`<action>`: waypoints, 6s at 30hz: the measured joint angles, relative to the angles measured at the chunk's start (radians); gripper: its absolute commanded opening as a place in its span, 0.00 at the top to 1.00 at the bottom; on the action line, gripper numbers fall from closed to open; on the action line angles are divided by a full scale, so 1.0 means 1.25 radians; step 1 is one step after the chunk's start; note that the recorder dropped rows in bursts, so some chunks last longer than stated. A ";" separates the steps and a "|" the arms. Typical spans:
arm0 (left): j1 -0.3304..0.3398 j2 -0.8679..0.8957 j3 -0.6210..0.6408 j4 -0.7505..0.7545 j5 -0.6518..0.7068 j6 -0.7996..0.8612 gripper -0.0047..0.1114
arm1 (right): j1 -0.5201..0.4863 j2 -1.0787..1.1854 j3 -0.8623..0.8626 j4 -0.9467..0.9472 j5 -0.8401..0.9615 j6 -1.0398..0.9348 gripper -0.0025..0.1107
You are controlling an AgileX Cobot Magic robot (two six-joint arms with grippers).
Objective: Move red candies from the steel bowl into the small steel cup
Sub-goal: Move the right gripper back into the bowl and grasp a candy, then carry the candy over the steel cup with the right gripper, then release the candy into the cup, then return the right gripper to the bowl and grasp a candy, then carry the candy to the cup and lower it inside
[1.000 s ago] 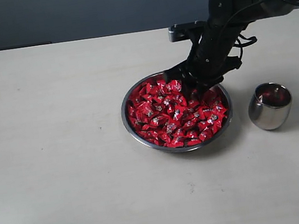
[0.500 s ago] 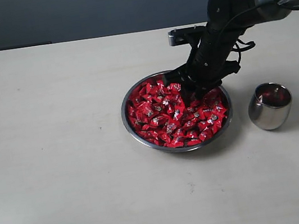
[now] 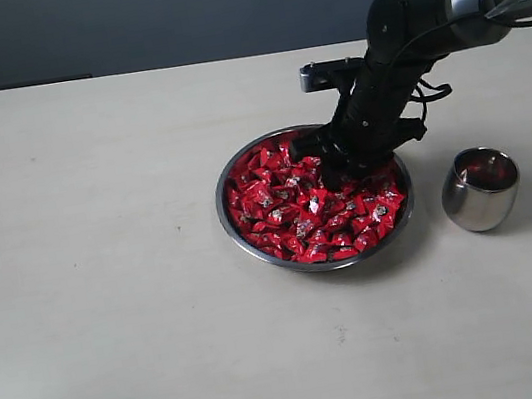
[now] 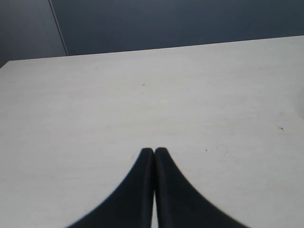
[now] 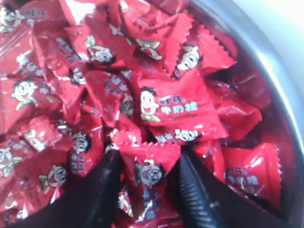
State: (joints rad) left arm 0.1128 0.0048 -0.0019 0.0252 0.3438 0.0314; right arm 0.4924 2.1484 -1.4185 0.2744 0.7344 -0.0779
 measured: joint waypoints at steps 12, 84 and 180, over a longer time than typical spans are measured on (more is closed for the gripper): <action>0.000 0.000 0.000 0.000 0.000 0.000 0.96 | 0.000 -0.020 0.000 -0.002 0.018 0.000 0.99; 0.000 0.000 0.000 0.000 0.000 0.000 0.96 | -0.129 -0.446 0.355 -0.234 -0.051 0.117 0.66; 0.000 0.000 0.000 0.000 0.000 0.000 0.96 | -0.009 -0.228 -0.096 -0.133 0.094 -0.053 0.99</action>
State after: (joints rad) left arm 0.1128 0.0048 -0.0019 0.0252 0.3438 0.0314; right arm 0.4812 1.8637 -1.5380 0.1082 0.8521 -0.1437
